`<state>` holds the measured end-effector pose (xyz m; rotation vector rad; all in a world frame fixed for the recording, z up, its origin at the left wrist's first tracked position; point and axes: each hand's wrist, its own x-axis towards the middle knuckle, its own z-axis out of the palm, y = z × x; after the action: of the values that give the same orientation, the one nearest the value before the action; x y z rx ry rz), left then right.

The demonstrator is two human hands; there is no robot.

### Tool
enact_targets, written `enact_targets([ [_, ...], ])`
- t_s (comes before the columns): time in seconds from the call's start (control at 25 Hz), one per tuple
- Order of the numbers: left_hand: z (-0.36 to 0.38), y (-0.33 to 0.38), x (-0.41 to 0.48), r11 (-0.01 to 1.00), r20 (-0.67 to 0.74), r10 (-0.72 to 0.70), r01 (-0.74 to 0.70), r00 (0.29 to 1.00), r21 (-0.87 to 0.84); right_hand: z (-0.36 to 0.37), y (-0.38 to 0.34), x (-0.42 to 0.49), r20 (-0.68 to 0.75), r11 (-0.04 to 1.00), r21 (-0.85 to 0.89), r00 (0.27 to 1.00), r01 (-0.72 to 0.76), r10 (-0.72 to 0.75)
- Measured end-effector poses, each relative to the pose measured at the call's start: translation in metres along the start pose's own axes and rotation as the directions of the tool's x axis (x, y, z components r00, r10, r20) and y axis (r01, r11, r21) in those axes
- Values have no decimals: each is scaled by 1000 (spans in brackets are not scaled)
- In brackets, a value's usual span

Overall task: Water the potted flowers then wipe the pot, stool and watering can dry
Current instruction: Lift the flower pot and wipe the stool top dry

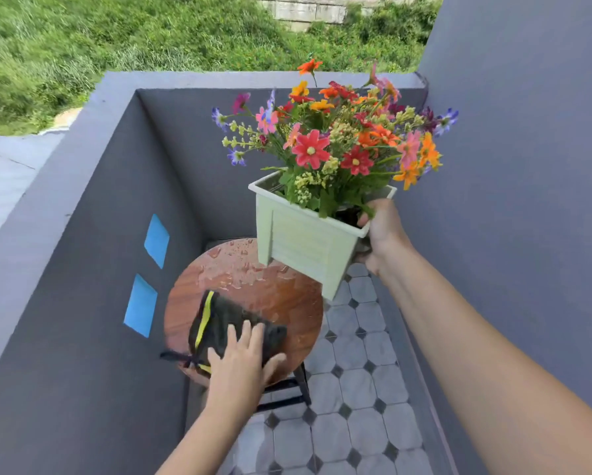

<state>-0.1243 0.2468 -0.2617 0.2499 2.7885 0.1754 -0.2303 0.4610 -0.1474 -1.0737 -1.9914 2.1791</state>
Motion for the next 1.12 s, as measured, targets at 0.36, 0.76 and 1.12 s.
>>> enact_targets([
  [0.36, 10, -71, 23, 763, -54, 640, -626, 766, 163, -1, 0, 43, -8, 999, 9, 999, 50, -50],
  [0.76, 36, 16, 57, 872, 13, 471, -468, 882, 140, -2, 0, 63, -21, 995, 54, 996, 86, -85],
  [1.12, 3, 77, 122, 994, -186, 66, -81, 980, -72, -9, -10, 71, -85, 987, 36, 984, 158, -155],
])
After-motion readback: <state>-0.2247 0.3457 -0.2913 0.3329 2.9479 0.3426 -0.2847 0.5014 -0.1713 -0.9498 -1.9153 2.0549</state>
